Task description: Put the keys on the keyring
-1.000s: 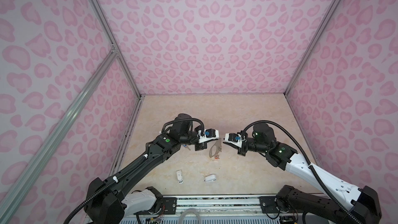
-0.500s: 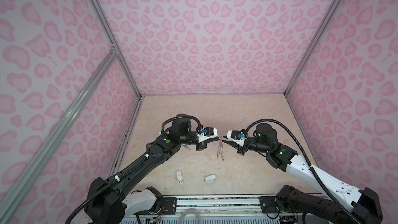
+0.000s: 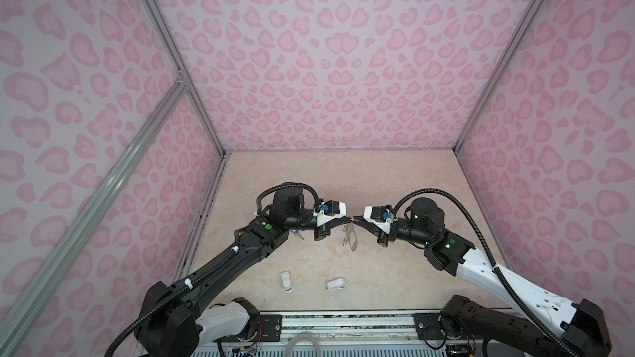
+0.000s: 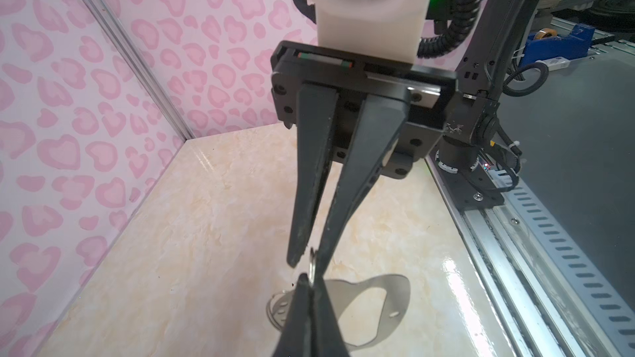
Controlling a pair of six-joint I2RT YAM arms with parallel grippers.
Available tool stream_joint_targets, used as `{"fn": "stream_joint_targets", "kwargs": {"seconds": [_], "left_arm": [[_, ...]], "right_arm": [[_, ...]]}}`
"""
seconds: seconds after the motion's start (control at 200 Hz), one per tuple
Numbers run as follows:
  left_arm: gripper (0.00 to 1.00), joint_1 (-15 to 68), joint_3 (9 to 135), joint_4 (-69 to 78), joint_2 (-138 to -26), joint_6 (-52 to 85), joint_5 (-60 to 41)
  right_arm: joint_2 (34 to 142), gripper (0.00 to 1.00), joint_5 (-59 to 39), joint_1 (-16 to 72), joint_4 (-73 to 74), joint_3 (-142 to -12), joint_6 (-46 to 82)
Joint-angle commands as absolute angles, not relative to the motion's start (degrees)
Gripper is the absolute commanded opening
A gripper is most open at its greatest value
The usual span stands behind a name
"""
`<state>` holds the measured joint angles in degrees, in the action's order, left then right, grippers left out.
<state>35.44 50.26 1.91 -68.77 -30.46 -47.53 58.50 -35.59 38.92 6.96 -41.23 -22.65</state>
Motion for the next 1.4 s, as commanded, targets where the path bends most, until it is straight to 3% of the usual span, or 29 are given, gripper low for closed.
{"fn": "stream_joint_targets", "kwargs": {"seconds": [0.0, 0.115, 0.22, 0.355, 0.665, 0.805, 1.2, 1.395], "left_arm": [[0.04, 35.8, 49.9, 4.4, -68.4, -30.3, -48.8], [0.05, 35.9, 50.1, 3.2, -68.5, -31.0, -48.0], [0.33, 35.9, 50.8, 0.6, -67.8, -32.8, -41.9], [0.40, 36.1, 53.0, -5.5, -66.2, -38.9, -37.2], [0.38, 40.0, 55.6, -9.6, -66.1, -45.4, -32.3], [0.28, 40.6, 56.2, -10.4, -66.4, -46.4, -31.1], [0.18, 41.8, 58.1, -13.4, -68.5, -49.0, -30.7], [0.04, 42.0, 58.7, -13.9, -69.1, -49.3, -31.4]], "right_arm": [[59.0, 0.07, -36.3, 39.1, 9.4, -41.1, -22.0], [59.2, 0.00, -36.3, 39.3, 8.2, -41.4, -22.9], [59.0, 0.00, -35.3, 39.2, 4.2, -42.8, -24.5], [59.6, 0.00, -34.1, 39.1, -5.0, -46.4, -27.2], [62.4, 0.00, -35.1, 38.7, -14.6, -52.3, -28.8], [63.3, 0.00, -36.1, 38.7, -16.3, -53.5, -29.3], [63.9, 0.00, -37.7, 38.7, -18.4, -55.1, -30.6], [64.1, 0.00, -38.0, 38.7, -18.3, -55.4, -30.6]]}}
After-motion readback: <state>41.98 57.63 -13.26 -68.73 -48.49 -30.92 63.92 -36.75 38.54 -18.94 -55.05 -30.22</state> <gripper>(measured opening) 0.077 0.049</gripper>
